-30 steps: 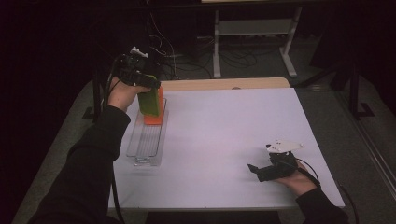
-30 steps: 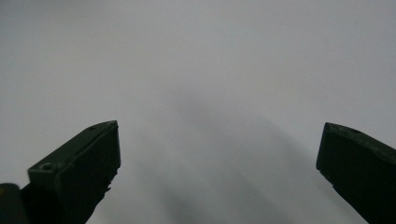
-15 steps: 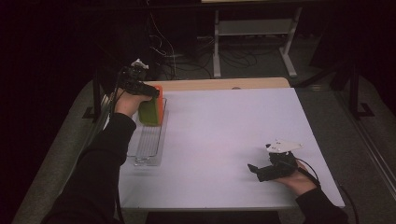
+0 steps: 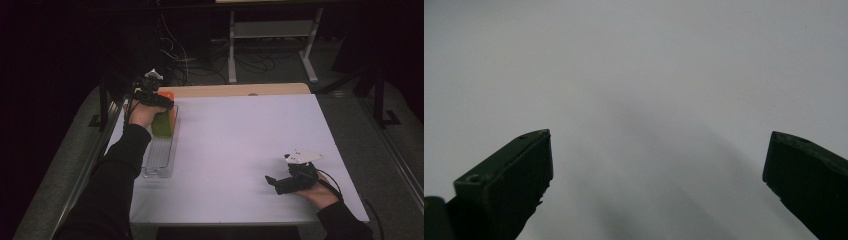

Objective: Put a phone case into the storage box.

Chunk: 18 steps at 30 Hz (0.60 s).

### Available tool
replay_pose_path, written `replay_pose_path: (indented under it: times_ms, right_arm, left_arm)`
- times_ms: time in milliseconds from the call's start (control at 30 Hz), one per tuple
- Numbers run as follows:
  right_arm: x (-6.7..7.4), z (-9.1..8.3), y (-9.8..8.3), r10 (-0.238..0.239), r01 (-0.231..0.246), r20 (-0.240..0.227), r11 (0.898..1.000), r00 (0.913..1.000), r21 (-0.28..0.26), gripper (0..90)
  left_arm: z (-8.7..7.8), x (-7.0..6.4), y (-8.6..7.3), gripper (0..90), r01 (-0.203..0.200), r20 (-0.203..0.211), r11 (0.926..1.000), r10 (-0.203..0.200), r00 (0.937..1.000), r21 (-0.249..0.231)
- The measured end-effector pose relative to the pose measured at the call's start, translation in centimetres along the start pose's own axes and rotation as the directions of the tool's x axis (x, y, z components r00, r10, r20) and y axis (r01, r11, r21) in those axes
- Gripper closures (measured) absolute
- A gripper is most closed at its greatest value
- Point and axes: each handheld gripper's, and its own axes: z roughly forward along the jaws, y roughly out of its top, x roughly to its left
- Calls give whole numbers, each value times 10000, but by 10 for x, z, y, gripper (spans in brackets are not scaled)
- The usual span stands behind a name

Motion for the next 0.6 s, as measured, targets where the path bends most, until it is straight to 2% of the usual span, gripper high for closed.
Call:
replay_pose_path:
  times_ms: [167, 233, 300, 367, 600]
  right_arm:
    - [0, 0, 0, -10, 10, -9, 10000, 10000, 2, 0]
    - [0, 0, 0, -13, 13, -7, 10000, 10000, -4, 0]
    - [0, 0, 0, -9, 9, -15, 10000, 10000, -1, 0]
    - [0, 0, 0, 18, -18, -20, 10000, 10000, 24, 0]
    - [0, 0, 0, 46, -46, -37, 10000, 10000, 41, 0]
  left_arm:
    - [5, 2, 1, 142, 128, -123, 9999, -128, 9998, -38]
    - [7, 3, 1, 141, 55, -179, 10000, -56, 9998, -53]
    - [10, 3, 2, 141, 184, -188, 9998, -185, 9997, -88]
    - [12, 4, 3, 139, 99, -253, 9999, -102, 9996, -133]
    - [22, 5, 6, 136, 205, -195, 9994, -210, 9996, -274]
